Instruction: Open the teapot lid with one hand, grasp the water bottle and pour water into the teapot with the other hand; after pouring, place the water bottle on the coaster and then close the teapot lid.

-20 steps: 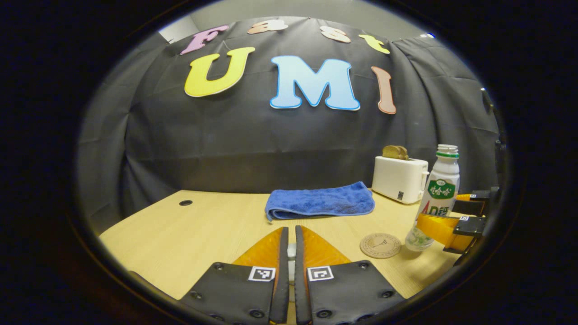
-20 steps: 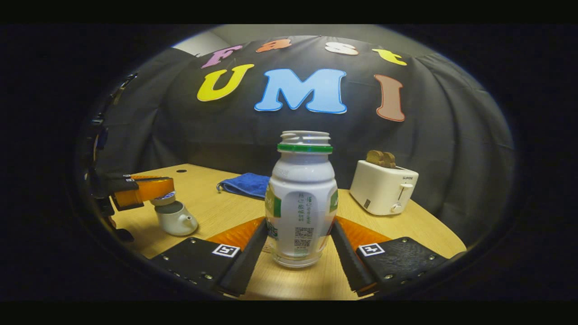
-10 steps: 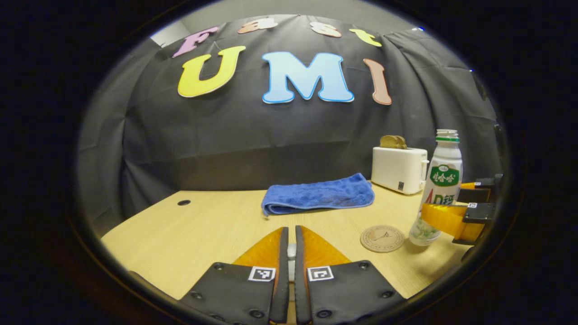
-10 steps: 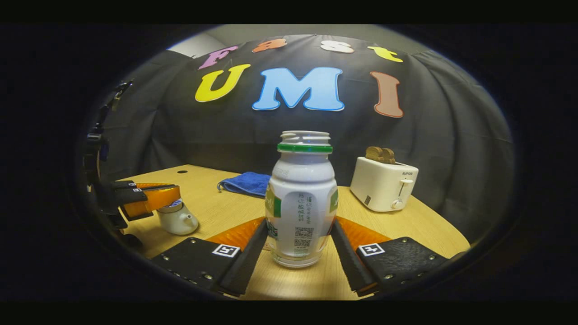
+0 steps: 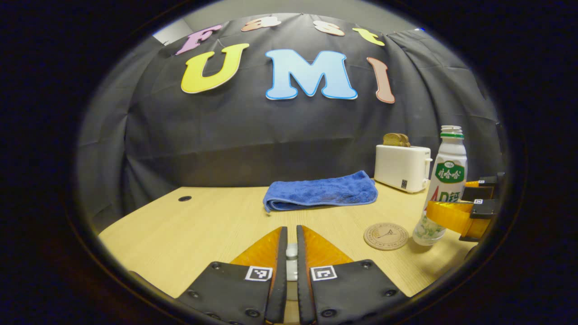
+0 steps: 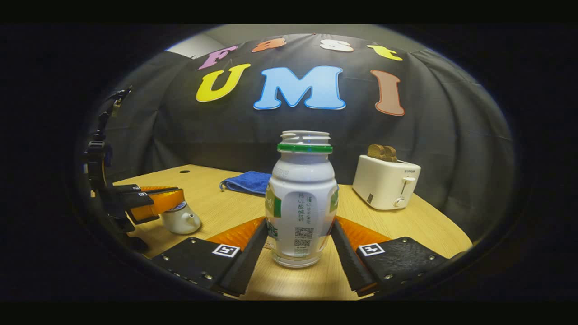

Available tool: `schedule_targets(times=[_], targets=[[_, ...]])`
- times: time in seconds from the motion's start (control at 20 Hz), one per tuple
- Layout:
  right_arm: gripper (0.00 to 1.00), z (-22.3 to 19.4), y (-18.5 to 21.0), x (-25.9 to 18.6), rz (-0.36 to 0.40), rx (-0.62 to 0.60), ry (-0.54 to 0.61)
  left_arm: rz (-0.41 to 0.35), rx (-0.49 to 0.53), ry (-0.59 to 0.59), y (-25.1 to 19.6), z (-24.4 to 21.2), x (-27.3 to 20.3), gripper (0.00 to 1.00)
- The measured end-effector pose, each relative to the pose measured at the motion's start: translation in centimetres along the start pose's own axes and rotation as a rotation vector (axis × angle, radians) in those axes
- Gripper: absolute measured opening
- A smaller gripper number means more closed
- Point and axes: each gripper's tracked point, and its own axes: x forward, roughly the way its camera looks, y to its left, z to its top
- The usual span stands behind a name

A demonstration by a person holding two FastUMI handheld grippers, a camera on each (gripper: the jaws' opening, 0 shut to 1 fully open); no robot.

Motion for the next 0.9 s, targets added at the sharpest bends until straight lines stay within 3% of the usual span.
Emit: schedule_targets(times=[0.15, 0.45, 0.5, 0.8, 0.85, 0.9], targets=[[0.81, -0.1, 0.1, 0.1, 0.004, 0.001, 0.002, 0.003, -0.004, -0.014, 0.1, 0.5, -0.3, 0.3], [0.81, 0.3, 0.2, 0.5, -0.003, -0.003, -0.003, 0.028, -0.027, -0.066, 1.3, 1.8, -1.5, 0.3], [0.81, 0.6, 0.3, 0.7, -0.001, -0.011, -0.008, 0.034, -0.029, -0.069, 1.5, 1.7, -1.5, 0.23], [0.81, 2.6, 2.2, 2.3, 0.02, -0.068, -0.027, 0.065, -0.047, -0.088, 2.9, 2.2, -2.3, 0.23], [0.81, 2.9, 2.4, 2.7, 0.022, -0.069, -0.03, 0.065, -0.057, -0.089, 3.1, 2.2, -2.5, 0.29], [0.8, 3.2, 2.7, 3.3, 0.024, -0.065, -0.03, 0.07, -0.071, -0.092, 3.5, 2.3, -2.6, 0.29]])
